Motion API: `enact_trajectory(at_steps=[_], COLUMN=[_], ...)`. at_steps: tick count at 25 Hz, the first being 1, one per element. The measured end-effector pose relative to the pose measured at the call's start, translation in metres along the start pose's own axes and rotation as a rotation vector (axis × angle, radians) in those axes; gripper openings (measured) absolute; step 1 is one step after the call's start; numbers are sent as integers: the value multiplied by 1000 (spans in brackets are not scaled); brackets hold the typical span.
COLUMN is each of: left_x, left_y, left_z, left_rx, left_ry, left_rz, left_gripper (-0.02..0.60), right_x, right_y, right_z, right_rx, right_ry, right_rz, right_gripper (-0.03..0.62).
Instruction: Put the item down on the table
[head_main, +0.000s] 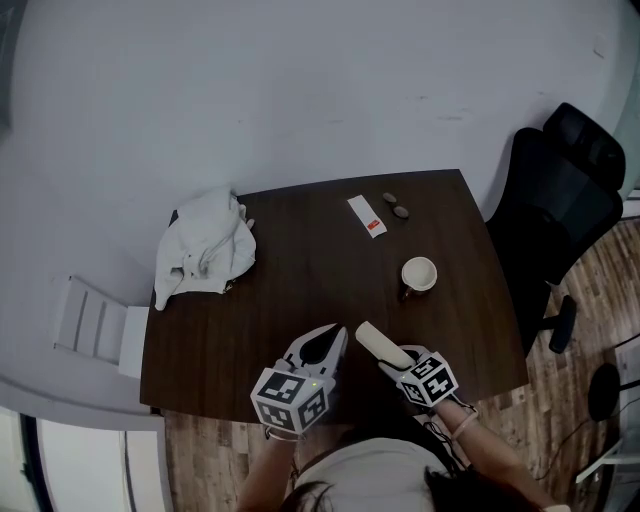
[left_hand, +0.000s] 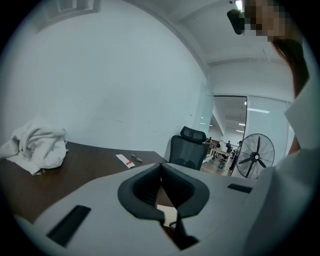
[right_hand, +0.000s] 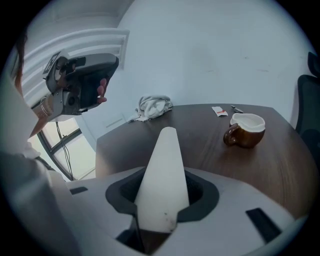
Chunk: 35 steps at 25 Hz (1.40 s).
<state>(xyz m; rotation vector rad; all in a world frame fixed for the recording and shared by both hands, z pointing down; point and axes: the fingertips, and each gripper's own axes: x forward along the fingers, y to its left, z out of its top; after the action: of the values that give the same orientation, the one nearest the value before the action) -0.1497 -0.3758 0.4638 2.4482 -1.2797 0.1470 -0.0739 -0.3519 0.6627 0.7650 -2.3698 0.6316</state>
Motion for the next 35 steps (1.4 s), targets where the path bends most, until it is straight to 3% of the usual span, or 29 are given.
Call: enact_trajectory(at_steps=[12,20,35], left_x=[23,37,64], left_y=[1,1,12], left_z=[-6,-6,-8], left_rx=[-41,-50,-71], left_ry=[20,25,45], left_rz=[11,4,-16], left_gripper=[18,18,18], right_x=[11,16,19], right_y=[-17,-28,-54], right_z=[-20,-23,-4], right_rx=[37,-5,-26], right_ry=[75,115,91], right_rz=[54,34,38], right_gripper=[158,163,207])
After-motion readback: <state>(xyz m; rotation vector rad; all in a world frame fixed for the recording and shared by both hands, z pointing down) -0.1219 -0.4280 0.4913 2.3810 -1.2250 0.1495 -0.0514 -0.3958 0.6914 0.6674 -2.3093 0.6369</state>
